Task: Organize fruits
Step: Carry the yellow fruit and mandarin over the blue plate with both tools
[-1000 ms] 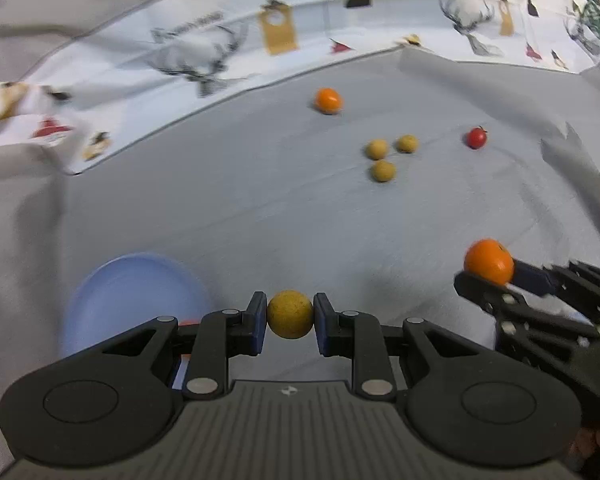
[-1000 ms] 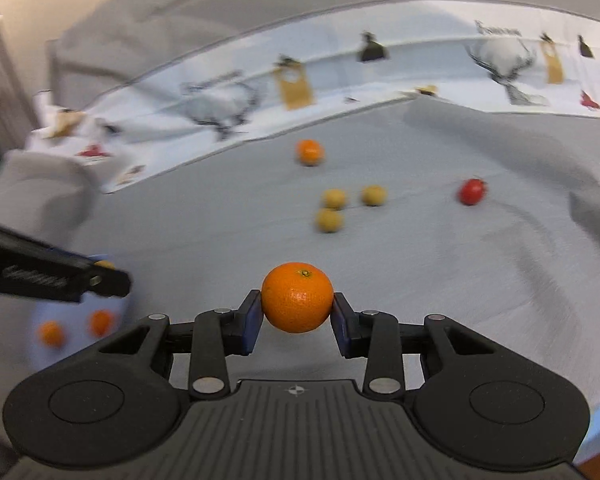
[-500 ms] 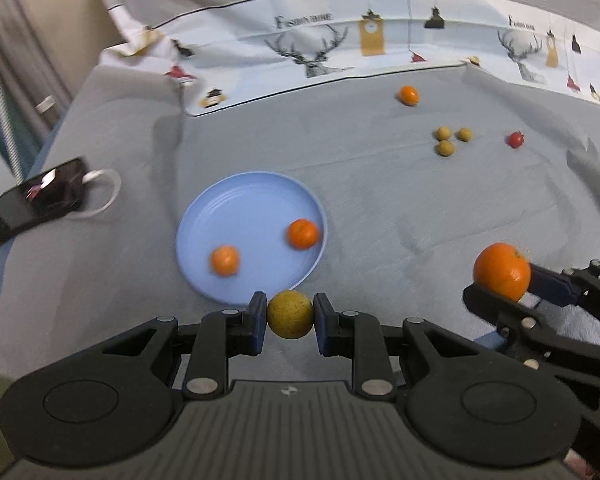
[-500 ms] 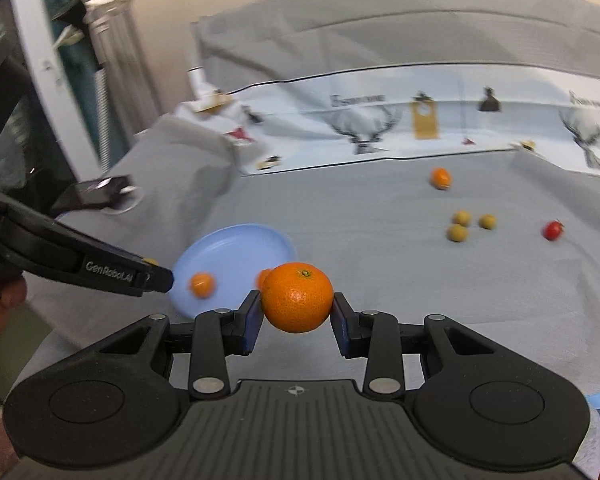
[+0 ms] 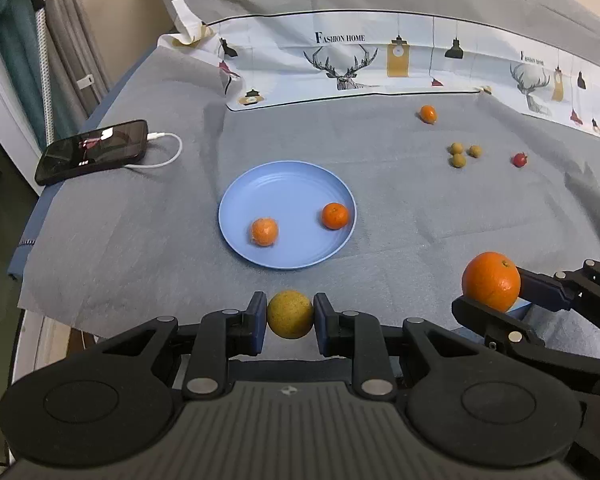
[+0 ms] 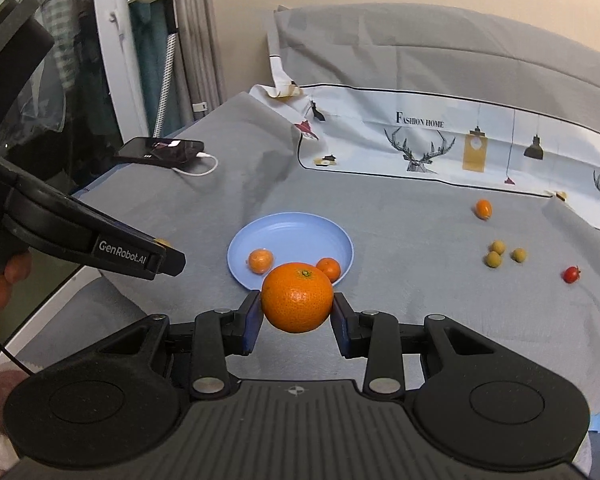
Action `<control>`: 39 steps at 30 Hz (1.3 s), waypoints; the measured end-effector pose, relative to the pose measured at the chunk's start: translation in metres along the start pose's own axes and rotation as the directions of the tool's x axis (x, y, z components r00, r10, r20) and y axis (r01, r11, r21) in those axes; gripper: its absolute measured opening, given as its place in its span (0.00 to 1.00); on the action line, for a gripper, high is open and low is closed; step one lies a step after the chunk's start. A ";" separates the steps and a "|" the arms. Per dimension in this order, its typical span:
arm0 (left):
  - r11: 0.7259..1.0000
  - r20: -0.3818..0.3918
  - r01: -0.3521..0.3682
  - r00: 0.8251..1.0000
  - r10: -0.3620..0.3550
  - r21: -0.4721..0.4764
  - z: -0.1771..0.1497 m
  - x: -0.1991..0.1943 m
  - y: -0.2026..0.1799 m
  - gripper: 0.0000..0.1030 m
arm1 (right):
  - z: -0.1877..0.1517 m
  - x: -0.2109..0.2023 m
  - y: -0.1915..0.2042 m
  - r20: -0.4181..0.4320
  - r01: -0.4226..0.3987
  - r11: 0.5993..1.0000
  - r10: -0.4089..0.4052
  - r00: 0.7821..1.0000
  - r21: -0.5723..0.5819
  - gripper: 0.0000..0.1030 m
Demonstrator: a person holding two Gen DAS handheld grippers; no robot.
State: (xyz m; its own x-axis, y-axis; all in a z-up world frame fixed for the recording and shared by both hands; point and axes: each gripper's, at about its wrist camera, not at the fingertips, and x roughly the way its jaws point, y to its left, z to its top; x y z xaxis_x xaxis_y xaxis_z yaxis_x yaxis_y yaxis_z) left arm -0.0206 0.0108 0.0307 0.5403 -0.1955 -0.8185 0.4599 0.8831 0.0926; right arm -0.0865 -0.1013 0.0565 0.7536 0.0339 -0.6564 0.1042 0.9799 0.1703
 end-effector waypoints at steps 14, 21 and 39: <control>0.999 -0.012 0.023 1.000 -0.023 -0.035 -0.002 0.008 0.018 0.26 | 0.004 0.013 0.011 -0.044 0.015 0.999 -0.017 0.999 -0.037 0.37; 0.999 -0.029 0.019 0.999 -0.021 -0.049 0.006 0.024 0.023 0.26 | 0.004 0.026 0.011 -0.072 0.014 0.999 -0.017 0.997 -0.042 0.37; 0.998 -0.069 -0.013 0.998 0.009 -0.064 0.064 0.094 0.041 0.26 | 0.025 0.091 -0.013 -0.123 0.024 0.999 -0.021 0.992 0.024 0.37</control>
State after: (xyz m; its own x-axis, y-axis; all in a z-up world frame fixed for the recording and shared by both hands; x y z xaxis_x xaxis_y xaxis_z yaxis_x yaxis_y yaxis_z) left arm 0.0940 0.0013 -0.0061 0.4940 -0.1578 -0.8550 0.4067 0.9111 0.0668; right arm -0.0032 -0.1160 0.0125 0.6655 0.0376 -0.7455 0.1376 0.9754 0.1720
